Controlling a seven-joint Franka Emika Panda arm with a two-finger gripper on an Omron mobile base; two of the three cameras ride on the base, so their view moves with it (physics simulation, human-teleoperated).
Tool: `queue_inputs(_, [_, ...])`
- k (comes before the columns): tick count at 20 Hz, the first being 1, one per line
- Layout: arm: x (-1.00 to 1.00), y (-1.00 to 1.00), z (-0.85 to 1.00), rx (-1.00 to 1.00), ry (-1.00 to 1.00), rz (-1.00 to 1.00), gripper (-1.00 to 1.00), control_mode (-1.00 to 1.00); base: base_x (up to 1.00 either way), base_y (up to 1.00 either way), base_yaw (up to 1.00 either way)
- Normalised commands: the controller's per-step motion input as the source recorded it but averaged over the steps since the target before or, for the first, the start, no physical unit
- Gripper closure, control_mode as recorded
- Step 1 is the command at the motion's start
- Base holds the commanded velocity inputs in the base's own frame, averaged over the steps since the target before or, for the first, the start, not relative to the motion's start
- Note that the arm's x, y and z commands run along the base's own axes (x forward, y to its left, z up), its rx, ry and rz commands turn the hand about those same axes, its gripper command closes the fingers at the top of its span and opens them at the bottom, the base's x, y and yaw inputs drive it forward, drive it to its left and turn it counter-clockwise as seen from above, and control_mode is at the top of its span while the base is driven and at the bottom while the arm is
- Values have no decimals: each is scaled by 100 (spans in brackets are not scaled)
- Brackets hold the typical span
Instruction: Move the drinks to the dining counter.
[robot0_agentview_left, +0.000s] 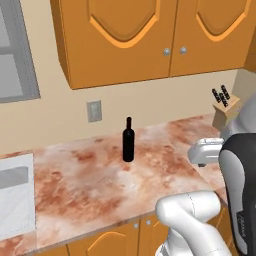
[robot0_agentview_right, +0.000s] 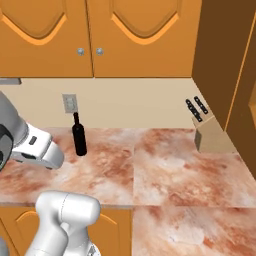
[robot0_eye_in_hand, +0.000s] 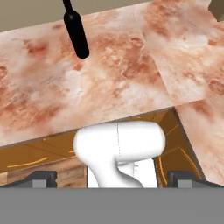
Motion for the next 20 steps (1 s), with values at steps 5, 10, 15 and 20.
queue_inputs(5, [35,0,-1,3,2,-1,-100,-100,15,3,-3])
queue_inputs(10, [38,1,-7,0,0,1,-100,-100,0,0,0])
queue_inputs(15, [47,16,-16,1,-7,12,-100,-100,0,0,0])
queue_inputs(20, [50,10,-26,2,-19,23,-100,-100,0,0,0])
